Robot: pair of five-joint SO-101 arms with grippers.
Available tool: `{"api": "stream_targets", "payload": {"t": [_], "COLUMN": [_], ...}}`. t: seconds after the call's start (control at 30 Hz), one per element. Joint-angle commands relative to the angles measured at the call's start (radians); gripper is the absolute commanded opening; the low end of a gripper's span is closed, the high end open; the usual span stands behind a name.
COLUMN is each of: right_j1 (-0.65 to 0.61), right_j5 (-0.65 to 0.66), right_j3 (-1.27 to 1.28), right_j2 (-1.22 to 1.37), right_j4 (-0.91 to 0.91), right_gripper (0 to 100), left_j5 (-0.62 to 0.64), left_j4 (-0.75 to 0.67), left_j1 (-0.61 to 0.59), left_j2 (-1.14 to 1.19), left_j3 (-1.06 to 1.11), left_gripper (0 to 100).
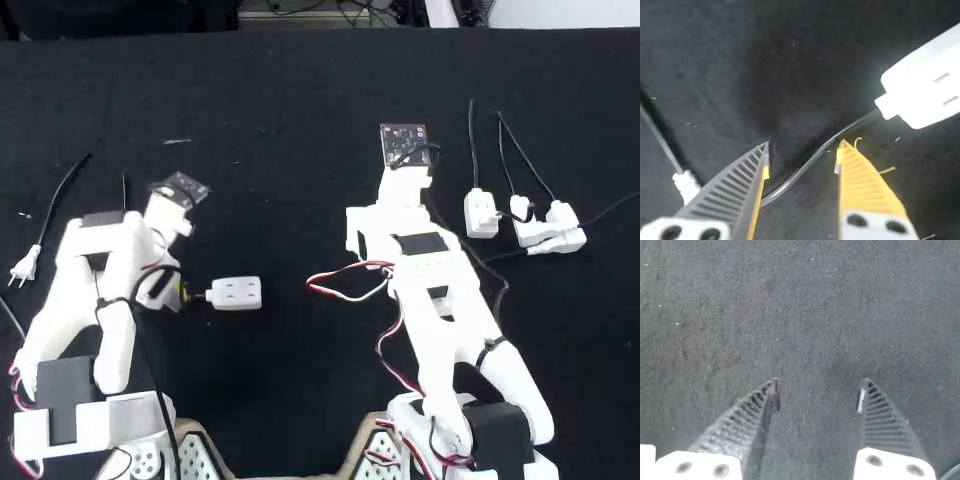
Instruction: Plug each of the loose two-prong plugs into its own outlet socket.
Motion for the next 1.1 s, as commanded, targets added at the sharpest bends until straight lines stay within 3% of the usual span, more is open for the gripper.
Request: {"api": "stream_targets", "payload": {"t": [0.0, 0.33, 0.47, 0.6, 0.87, 1.07], "right_j1": [0.009, 0.009, 0.009, 0.011, 0.009, 0.009], "right_j5": [-0.011, -0.011, -0.011, -0.011, -0.011, -0.011], "right_j3": [-0.051, -0.001, 0.001, 0.001, 0.001, 0.001], "right_j2": [-0.038, -0.038, -0.041, -0.042, -0.044, -0.044], "right_j4": [-0.025, -0.103, -0.104, -0.103, -0.103, -0.103], "right_gripper": [24.3, 24.3, 24.3, 24.3, 24.3, 24.3], "left_j5": [0.008, 0.305, 0.331, 0.331, 0.407, 0.4], "left_j4": [0.055, 0.003, -0.12, -0.146, -0.044, 0.13], "left_j1": [-0.002, 0.145, 0.194, 0.245, 0.245, 0.088], "left_j2": [-0.037, -0.025, -0.026, -0.037, -0.037, -0.086], "left_j3": [-0.114, -0.12, -0.018, 0.044, -0.056, -0.282], "left_gripper": [21, 21, 21, 21, 21, 21]}}
